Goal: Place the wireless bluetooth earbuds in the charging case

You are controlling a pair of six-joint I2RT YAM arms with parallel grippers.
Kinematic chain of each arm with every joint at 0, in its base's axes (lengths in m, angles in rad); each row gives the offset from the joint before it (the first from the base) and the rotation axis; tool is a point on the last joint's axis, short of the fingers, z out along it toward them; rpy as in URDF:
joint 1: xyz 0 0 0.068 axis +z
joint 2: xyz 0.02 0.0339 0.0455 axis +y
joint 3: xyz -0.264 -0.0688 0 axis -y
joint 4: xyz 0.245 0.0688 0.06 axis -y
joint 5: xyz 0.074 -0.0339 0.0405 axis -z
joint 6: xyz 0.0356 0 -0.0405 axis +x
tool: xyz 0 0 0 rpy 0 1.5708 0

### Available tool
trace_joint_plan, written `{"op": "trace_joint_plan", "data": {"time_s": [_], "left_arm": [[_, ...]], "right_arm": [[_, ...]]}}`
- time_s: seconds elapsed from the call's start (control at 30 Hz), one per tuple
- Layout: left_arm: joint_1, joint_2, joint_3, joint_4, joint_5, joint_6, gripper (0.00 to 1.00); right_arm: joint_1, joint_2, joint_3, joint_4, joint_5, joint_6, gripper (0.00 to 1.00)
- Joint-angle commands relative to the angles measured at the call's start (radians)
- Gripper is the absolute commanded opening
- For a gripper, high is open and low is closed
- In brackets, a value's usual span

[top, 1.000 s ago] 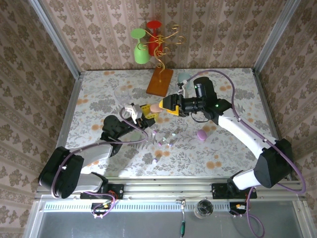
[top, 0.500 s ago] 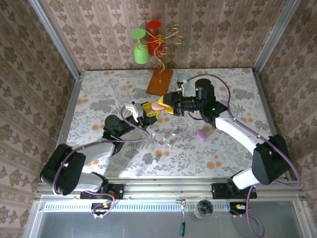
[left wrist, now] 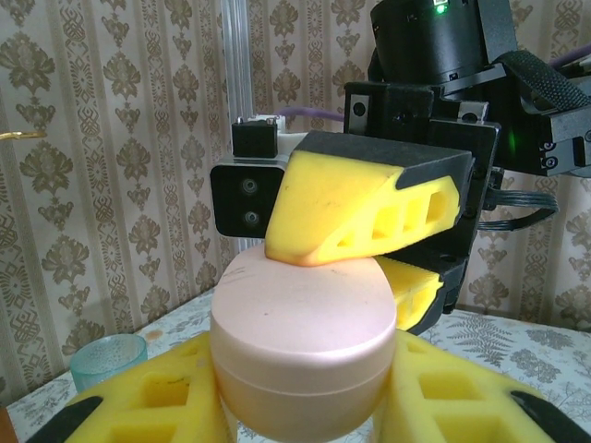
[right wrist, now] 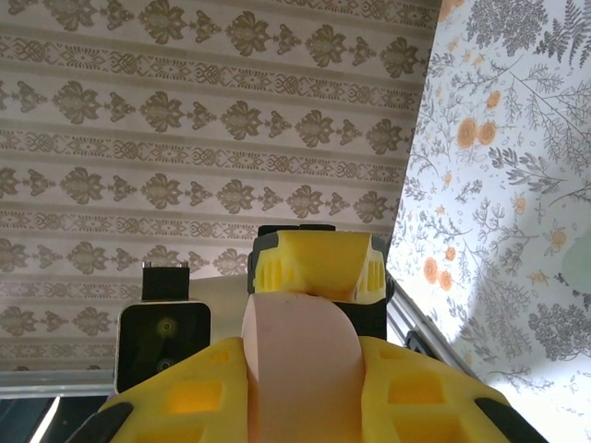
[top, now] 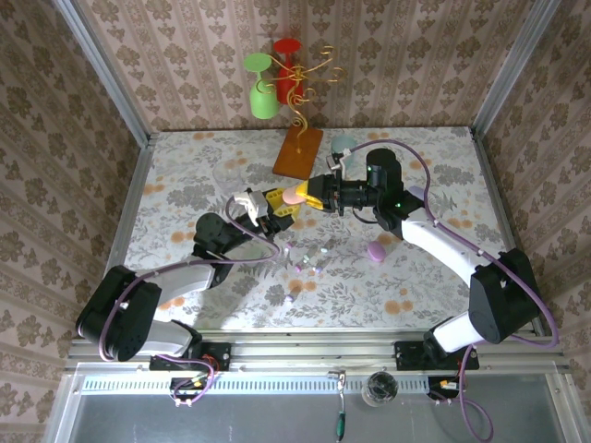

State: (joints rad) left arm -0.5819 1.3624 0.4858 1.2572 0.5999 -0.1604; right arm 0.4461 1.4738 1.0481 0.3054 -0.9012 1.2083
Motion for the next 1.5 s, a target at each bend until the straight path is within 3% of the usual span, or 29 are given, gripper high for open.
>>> {"op": "trace_joint_plan", "data": {"time_s": [0.0,0.13,0.33,0.47,0.57,0.97,1.13,1.23,1.47], "left_arm": [[0.002,-0.028,-0.028,-0.036,-0.014,0.027,0.56],[0.013,-0.104,-0.071,-0.161,-0.065,0.064,0.82],[0.011,-0.269,-0.047,-0.595,-0.198,0.142,1.0],[0.01,-0.339,-0.013,-0.866,-0.329,0.186,1.0],[0.01,-0.353,-0.002,-0.971,-0.416,0.201,1.0],[0.011,-0.312,0.056,-1.22,-0.655,0.19,1.0],[0.02,-0.255,0.098,-1.323,-0.672,0.163,1.0],[0.021,-0.215,0.13,-1.377,-0.662,0.149,0.99],[0.024,-0.148,0.187,-1.5,-0.663,0.118,0.94]], "right_arm": [[-0.032,-0.03,-0.033,-0.019,0.063,-0.076,0.15],[-0.096,-0.039,-0.09,-0.104,0.185,-0.164,0.15],[-0.137,0.075,-0.068,-0.202,0.358,-0.306,0.15],[-0.136,0.214,0.0,-0.195,0.398,-0.326,0.15],[-0.125,0.32,0.058,-0.186,0.435,-0.329,0.15],[-0.022,0.658,0.329,-0.208,0.491,-0.314,0.18],[-0.012,0.731,0.394,-0.237,0.503,-0.318,0.22],[-0.013,0.734,0.402,-0.265,0.517,-0.339,0.3],[-0.033,0.64,0.378,-0.352,0.544,-0.421,0.64]]}}
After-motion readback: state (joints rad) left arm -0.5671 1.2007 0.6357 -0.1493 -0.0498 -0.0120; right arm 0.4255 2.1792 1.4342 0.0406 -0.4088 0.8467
